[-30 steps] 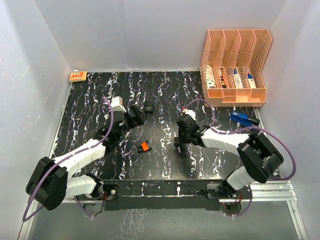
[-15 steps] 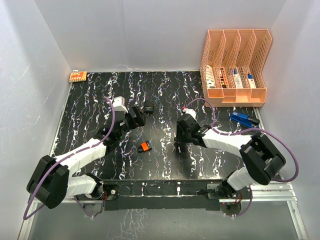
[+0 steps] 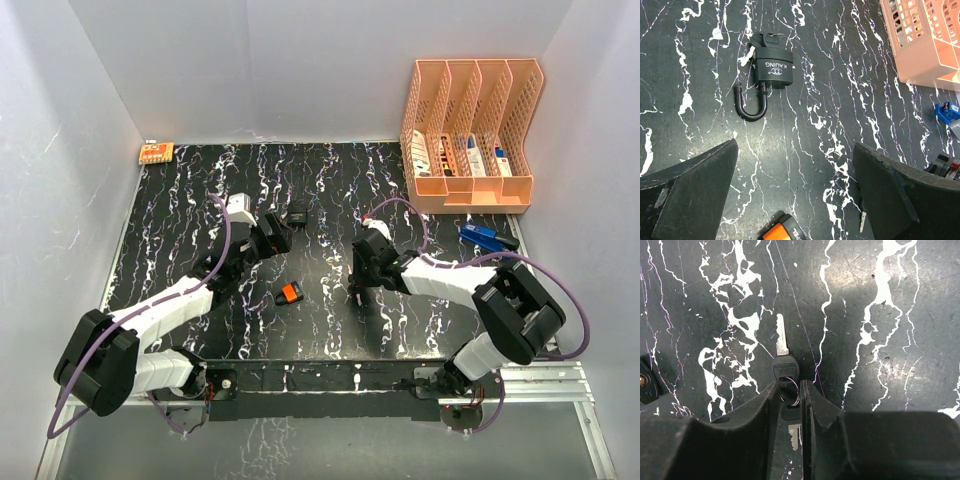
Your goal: Unlock with the key
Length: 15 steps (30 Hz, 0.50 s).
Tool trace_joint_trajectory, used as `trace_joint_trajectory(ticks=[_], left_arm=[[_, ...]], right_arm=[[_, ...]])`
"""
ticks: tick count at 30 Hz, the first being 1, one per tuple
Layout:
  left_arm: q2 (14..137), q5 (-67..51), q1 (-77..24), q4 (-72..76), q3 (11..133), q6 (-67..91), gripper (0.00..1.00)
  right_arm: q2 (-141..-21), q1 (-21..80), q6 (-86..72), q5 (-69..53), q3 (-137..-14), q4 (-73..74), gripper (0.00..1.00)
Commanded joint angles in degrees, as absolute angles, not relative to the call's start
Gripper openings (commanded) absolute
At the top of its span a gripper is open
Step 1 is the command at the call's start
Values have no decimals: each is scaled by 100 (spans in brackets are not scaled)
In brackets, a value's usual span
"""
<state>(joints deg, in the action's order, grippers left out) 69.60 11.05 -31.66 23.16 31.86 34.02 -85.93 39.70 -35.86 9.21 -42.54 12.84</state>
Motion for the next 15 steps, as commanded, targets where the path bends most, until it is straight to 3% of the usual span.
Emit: trace_joint_trajectory(ticks=[1, 6, 11, 15], left_arm=[[6940, 1048, -3144, 2390, 3206, 3328, 98], [6947, 1028, -3146, 2391, 3216, 3313, 98], [6945, 990, -3146, 2398, 3217, 3284, 98], [6947, 804, -3146, 2510, 3183, 3200, 98]], right_arm=[[-8688, 3973, -3533, 796, -4298, 941, 20], [-8745, 3968, -3533, 762, -4282, 923, 18], [-8702, 3963, -3533, 774, -4289, 923, 3], [-8413, 3964, -3480, 861, -4298, 762, 0]])
